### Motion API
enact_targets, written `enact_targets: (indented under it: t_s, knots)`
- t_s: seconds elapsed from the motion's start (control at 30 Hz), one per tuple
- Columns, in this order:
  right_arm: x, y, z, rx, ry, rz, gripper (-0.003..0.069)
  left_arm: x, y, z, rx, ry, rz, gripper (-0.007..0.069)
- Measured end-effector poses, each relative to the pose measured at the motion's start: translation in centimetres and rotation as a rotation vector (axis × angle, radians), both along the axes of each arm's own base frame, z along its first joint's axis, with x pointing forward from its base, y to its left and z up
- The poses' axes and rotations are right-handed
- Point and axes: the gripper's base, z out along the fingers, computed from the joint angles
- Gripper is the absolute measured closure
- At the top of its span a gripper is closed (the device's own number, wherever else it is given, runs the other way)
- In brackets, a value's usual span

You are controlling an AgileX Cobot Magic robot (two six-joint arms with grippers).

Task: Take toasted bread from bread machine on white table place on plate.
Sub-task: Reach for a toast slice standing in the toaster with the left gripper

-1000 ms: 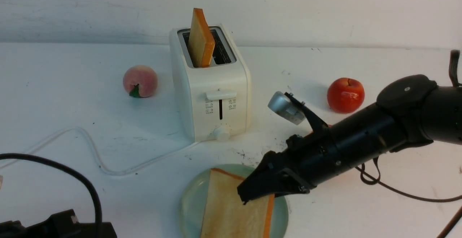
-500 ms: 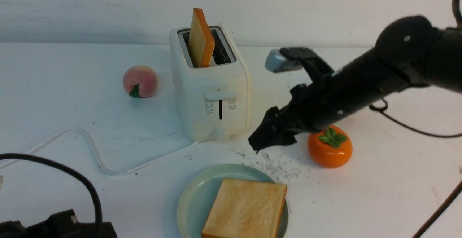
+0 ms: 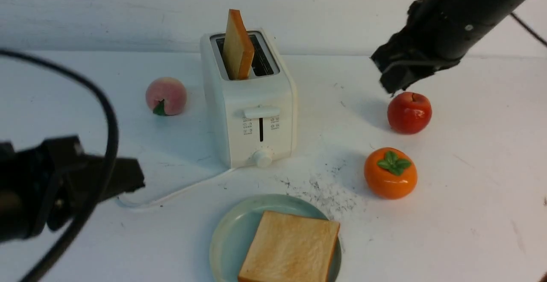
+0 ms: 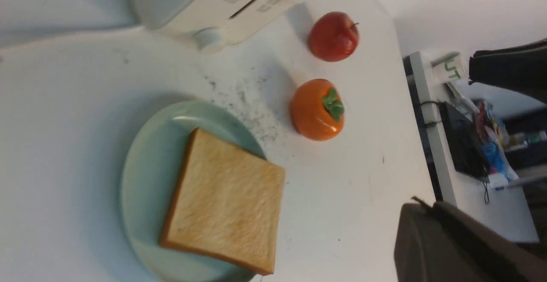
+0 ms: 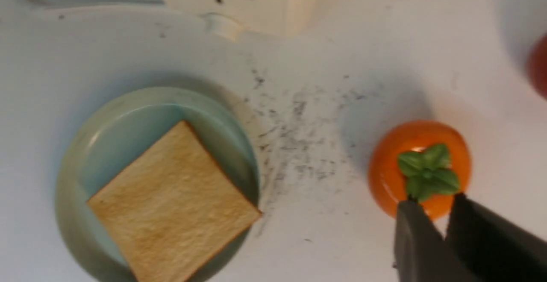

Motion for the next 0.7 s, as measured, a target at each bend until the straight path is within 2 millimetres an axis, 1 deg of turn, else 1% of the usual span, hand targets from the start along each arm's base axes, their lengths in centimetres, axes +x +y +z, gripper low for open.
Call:
enact_targets:
  t_s: [0.03,0.07,0.1,0.13,0.17,0.23,0.3,0.43,0.47,0.5,0.53,0.6,0.63,0.67,0.7]
  knots:
    - [-0.4,-0.3,0.4,-0.002,-0.01,-0.015,0.0638,0.8,-0.2,0.4,0.019,0.017,-0.033,0.0638]
    - [-1.3,-0.8,1.3,0.002,-0.031,-0.038,0.0659,1.6,-0.4,1.2,0.034,0.018,-0.058,0.0638]
    - [-2.3,-1.3,2.1,0.009,-0.049,-0.057,0.0672,2.4,-0.6,1.6,0.054,0.032,-0.083,0.0638]
    - [-3.0,-1.6,2.4,0.014,-0.056,-0.067,0.0676,3.5,-0.8,1.9,0.076,0.054,-0.111,0.0638]
    - [-4.8,-2.4,3.4,0.03,-0.079,-0.082,0.0676,5.2,-1.0,2.0,0.104,0.096,-0.148,0.0638]
    - [-7.3,-3.3,4.0,0.043,-0.095,-0.09,0.0676,7.5,-1.3,2.8,0.153,0.126,-0.2,0.0638]
    - [-10.5,-4.6,4.5,0.055,-0.12,-0.091,0.0676,9.9,-1.6,3.6,0.186,0.172,-0.243,0.0638]
    - [-15.6,-6.6,3.5,0.059,-0.127,-0.094,0.0676,14.9,-2.7,5.1,0.241,0.27,-0.264,0.0638]
    - [-16.6,-7.0,2.7,0.056,-0.116,-0.098,0.0676,15.6,-3.1,5.7,0.265,0.262,-0.257,0.0638]
    - [-17.9,-7.6,2.4,0.064,-0.123,-0.104,0.0676,16.7,-3.6,5.7,0.28,0.286,-0.242,0.0638]
    - [-19.1,-8.0,1.4,0.067,-0.114,-0.116,0.0676,17.8,-4.6,6.0,0.315,0.293,-0.226,0.0638]
    - [-21.0,-8.9,0.0,0.085,-0.147,-0.129,0.0676,19.2,-6.7,6.3,0.383,0.289,-0.196,0.0638]
    - [-21.4,-9.0,-0.2,0.09,-0.156,-0.132,0.0676,19.4,-6.6,6.4,0.388,0.289,-0.184,0.0638]
    - [-21.9,-9.3,-0.7,0.098,-0.18,-0.136,0.0676,19.8,-7.6,6.4,0.413,0.285,-0.168,0.0638]
    - [-22.8,-9.7,-1.5,0.108,-0.219,-0.141,0.0675,20.6,-8.7,6.9,0.455,0.264,-0.11,0.0638]
